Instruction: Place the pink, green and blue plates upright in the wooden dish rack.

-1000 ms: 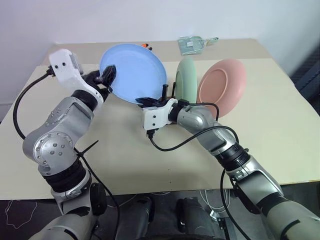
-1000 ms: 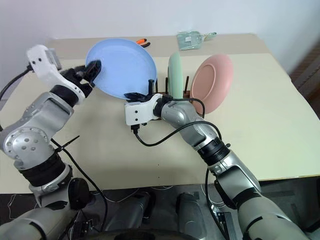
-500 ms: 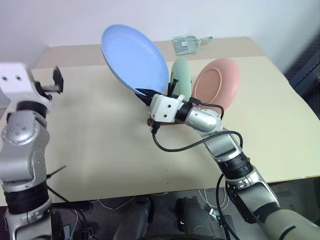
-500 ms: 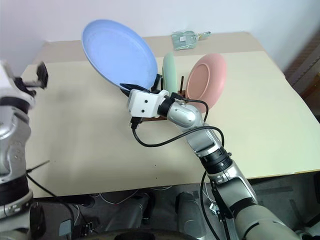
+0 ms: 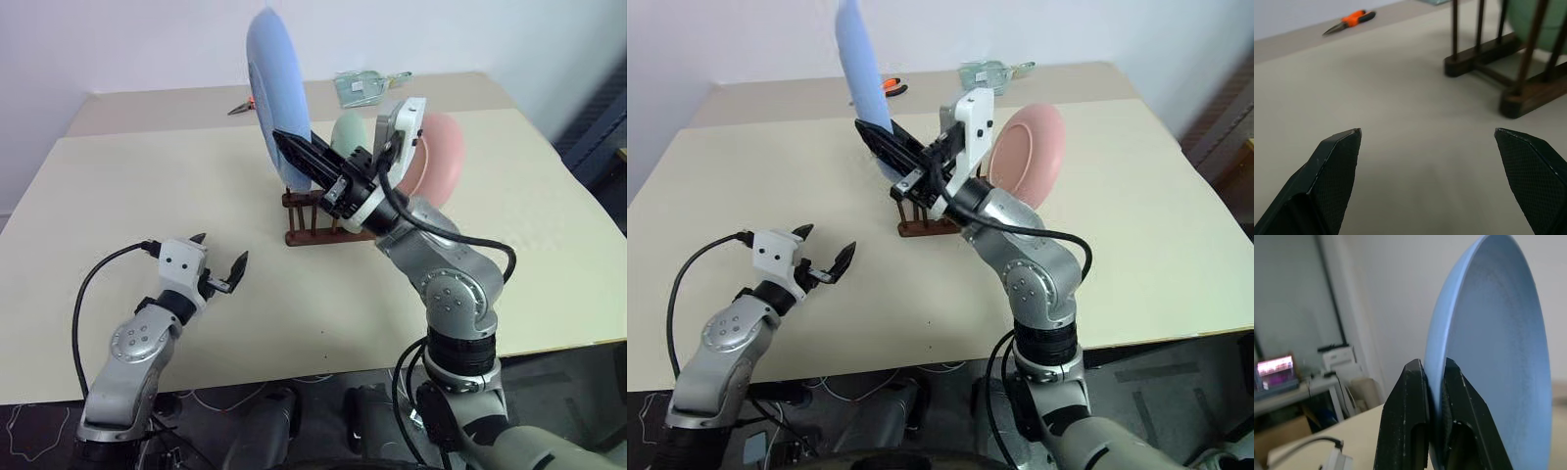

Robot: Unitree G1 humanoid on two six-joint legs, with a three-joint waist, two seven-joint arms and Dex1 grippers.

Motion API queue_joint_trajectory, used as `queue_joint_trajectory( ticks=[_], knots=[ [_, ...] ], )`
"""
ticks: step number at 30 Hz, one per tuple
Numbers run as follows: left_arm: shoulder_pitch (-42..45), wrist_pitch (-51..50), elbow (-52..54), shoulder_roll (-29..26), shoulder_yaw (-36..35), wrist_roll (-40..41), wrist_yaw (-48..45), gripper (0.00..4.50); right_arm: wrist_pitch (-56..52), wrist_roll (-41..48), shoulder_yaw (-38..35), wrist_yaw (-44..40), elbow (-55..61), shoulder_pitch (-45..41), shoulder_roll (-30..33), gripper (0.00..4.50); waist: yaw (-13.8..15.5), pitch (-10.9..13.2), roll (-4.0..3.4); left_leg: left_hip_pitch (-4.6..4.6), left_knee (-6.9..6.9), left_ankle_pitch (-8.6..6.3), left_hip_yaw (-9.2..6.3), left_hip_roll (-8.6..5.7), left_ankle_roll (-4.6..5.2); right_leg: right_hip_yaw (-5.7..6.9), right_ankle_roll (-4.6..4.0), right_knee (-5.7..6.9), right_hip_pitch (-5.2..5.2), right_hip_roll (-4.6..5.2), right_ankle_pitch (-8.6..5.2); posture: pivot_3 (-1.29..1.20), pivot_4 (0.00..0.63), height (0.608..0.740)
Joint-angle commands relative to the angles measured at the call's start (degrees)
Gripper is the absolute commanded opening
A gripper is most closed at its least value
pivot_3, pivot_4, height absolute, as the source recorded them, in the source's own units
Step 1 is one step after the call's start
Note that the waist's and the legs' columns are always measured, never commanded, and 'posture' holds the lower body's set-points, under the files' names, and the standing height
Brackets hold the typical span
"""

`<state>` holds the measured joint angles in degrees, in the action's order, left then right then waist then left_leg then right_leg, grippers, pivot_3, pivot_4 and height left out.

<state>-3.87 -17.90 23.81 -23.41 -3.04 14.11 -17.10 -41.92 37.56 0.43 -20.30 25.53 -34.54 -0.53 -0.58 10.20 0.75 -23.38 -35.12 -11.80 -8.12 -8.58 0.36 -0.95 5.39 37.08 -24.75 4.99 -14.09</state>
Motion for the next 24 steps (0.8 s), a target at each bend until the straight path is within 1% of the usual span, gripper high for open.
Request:
queue_joint_trajectory(
  ticks=[1, 9, 14, 17, 20, 23, 24],
  knots=[
    [-0.05, 1.60, 1.22, 0.34, 0.31, -0.80, -1.04, 4.47, -2.00, 3.90, -1.49, 3.79, 2.52, -0.23, -1.24, 0.00, -0.06, 0.00, 0.00, -0.01, 0.02, 0.00, 0.01, 0.00, 0.00, 0.00, 0.01, 0.00, -0.04, 0.00, 0.01, 0.00, 0.150, 0.729],
    [-0.26, 1.18, 3.00, 0.36, 0.61, 0.58, -4.36, 4.47, -4.53, 5.28, -1.77, 9.28, -0.39, 0.63, -1.32, 0.00, -0.08, 0.00, 0.00, -0.03, 0.08, 0.01, 0.06, 0.01, 0.02, -0.02, 0.11, 0.00, -0.11, 0.01, 0.07, 0.00, 0.150, 0.729],
    [-0.30, 0.63, 3.77, 0.52, 0.89, 0.67, -5.55, 4.47, -6.36, 4.89, -2.49, 12.69, -4.72, -1.31, -1.39, 0.00, -0.08, 0.00, 0.00, -0.03, 0.09, 0.01, 0.06, 0.01, 0.02, -0.02, 0.10, 0.00, -0.11, 0.01, 0.07, 0.00, 0.150, 0.729],
    [-0.31, 0.54, 3.83, 0.61, 1.12, 0.31, -5.70, 4.47, -7.24, 4.72, -2.09, 13.31, -6.09, -1.94, -0.93, 0.00, -0.07, 0.00, -0.01, -0.03, 0.09, 0.03, 0.07, 0.01, 0.05, -0.02, 0.11, 0.00, -0.11, 0.01, 0.07, 0.00, 0.150, 0.729],
    [-0.51, 0.60, 3.92, 0.67, 1.37, 0.07, -5.71, 4.50, -7.06, 3.52, -0.99, 12.91, -6.54, -2.11, 0.00, 1.14, -0.07, 0.00, 0.00, -0.03, 0.09, 0.02, 0.07, 0.01, 0.04, -0.02, 0.11, -0.01, -0.11, 0.01, 0.07, 0.00, 0.150, 0.729],
    [-0.78, 0.65, 4.01, 0.62, 1.57, -0.14, -5.77, 4.50, -5.85, 1.22, 0.93, 11.70, -5.88, -2.91, 1.51, 2.58, -0.07, 0.00, -0.01, -0.03, 0.09, 0.03, 0.07, 0.01, 0.04, -0.02, 0.11, -0.02, -0.11, 0.01, 0.07, 0.00, 0.150, 0.729],
    [-0.84, 0.65, 4.02, 0.61, 1.66, -0.22, -5.80, 4.50, -5.34, 0.16, 1.74, 11.28, -5.61, -3.27, 2.19, 3.14, -0.08, 0.00, -0.01, -0.03, 0.08, 0.02, 0.07, 0.01, 0.04, -0.02, 0.11, -0.01, -0.11, 0.01, 0.07, 0.00, 0.150, 0.729]
  ],
)
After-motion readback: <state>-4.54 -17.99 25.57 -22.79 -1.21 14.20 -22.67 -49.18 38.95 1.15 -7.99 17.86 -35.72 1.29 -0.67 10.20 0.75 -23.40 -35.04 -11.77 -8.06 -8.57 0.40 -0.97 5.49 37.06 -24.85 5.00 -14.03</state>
